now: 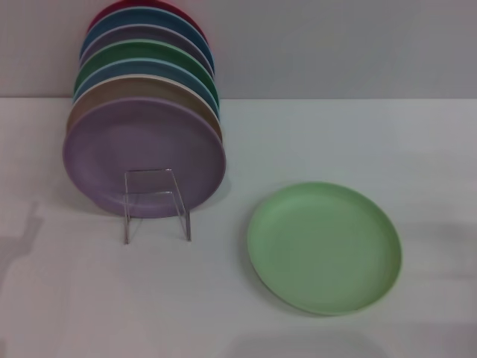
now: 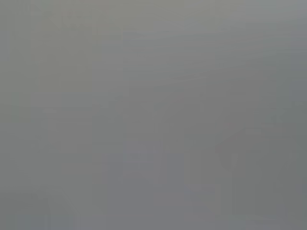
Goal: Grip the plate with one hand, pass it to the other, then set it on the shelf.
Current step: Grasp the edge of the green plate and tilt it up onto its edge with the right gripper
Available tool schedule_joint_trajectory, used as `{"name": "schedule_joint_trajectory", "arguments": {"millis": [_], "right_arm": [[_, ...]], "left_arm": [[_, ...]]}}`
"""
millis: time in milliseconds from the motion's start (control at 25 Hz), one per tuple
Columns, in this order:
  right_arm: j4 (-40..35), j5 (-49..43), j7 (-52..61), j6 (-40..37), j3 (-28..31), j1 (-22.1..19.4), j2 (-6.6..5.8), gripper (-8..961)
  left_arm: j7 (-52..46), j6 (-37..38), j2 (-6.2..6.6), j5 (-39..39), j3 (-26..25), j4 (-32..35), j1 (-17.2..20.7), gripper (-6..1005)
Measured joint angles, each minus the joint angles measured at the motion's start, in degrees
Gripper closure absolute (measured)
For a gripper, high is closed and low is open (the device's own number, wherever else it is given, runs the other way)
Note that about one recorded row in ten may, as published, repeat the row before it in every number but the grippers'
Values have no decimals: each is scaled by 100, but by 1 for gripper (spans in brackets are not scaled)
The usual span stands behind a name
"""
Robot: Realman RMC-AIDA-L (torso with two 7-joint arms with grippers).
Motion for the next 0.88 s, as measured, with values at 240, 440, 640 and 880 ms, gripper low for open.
{"name": "schedule_joint_trajectory", "arguments": {"millis": [240, 440, 640, 880], "right_arm": [[530, -15, 205, 157, -783, 121, -52, 127], [1874, -148, 1541, -620, -1569, 95, -53, 128], [5069, -1330, 3754, -3170, -3361, -341, -113, 129], [7665, -4948, 8058, -4998, -3987, -254, -172, 134]], "left_arm": [[3, -16, 0, 6, 0, 3, -37, 213], [-8, -17, 1, 12, 0, 3, -41, 213], [-10, -55, 0, 19, 0, 2, -69, 213], [-12, -74, 0, 18, 26, 2, -124, 213]]}}
